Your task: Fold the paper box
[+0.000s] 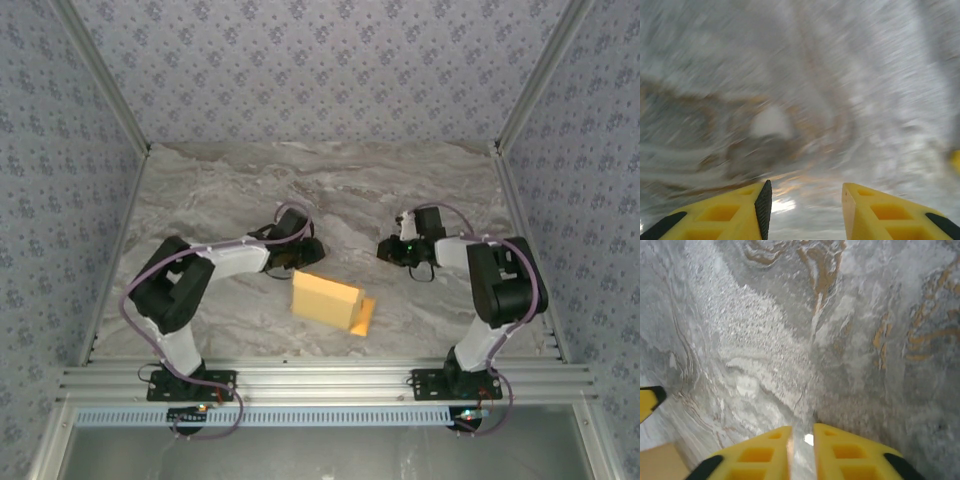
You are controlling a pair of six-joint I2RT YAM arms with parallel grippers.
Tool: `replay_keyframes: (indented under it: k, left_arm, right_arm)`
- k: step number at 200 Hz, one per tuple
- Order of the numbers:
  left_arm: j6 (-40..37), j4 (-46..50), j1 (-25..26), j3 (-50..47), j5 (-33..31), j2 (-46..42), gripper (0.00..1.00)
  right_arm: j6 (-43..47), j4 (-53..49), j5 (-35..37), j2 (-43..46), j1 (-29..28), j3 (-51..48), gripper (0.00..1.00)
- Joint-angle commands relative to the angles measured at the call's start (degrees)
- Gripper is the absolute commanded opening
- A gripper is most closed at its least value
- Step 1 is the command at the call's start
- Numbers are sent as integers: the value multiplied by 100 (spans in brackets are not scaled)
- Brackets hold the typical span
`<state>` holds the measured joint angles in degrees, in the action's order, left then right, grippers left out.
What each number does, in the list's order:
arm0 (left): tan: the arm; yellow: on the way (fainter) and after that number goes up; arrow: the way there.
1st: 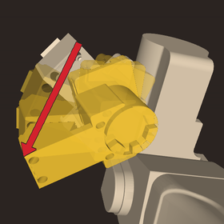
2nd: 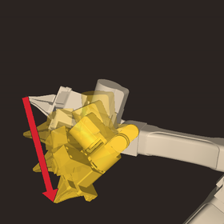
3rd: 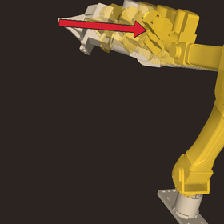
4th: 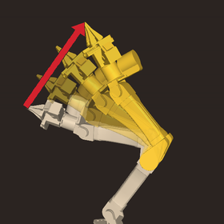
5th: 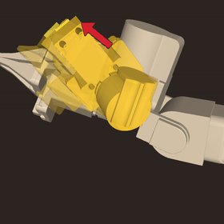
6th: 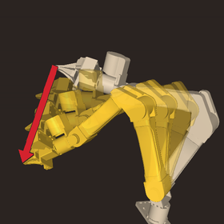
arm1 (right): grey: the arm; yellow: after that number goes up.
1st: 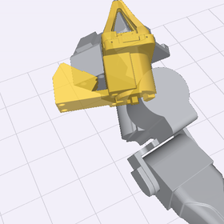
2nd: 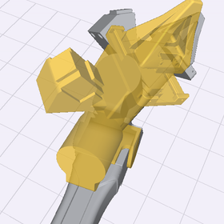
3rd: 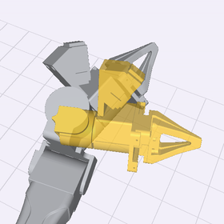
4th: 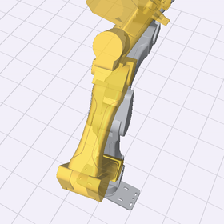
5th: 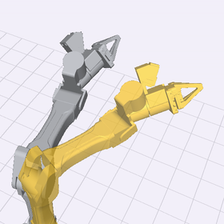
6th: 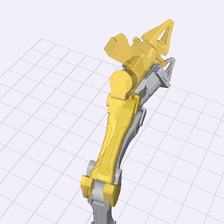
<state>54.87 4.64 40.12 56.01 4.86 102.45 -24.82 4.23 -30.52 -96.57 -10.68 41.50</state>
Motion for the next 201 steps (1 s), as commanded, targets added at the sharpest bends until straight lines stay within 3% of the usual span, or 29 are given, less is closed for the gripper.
replay_keyframes:
  k: [1,13,40,56,78,102,115,158,201]
  left_arm:
    - [-73,320,26,-78,-20,-78,42]
    - [-143,307,10,-84,-40,-131,43]
    - [-398,507,-243,180,24,-173,53]
    - [-579,546,-505,445,312,-191,58]
    - [-889,724,-760,905,647,-283,63]
    - [-1410,1120,-891,1293,817,-539,70]
    - [-1603,1426,-987,1432,883,-655,72]
    - [-1767,2016,-1304,1272,1322,-1070,73]
    - [-2432,2655,-950,795,1619,-1555,72]
  right_arm:
    - [-873,655,571,621,-123,-374,24]
    - [-882,370,708,915,-54,-393,29]
    - [-360,-933,779,1261,184,137,30]
    - [-199,-1723,1016,1508,142,340,30]
    - [-196,-2401,1204,2051,-28,317,39]
    - [-371,-2973,872,2409,-178,200,41]
    - [-362,-3415,764,2374,-465,286,42]
    - [-902,-4193,1628,2271,-1756,350,44]
    - [-1710,-4003,1512,2575,-2341,136,54]
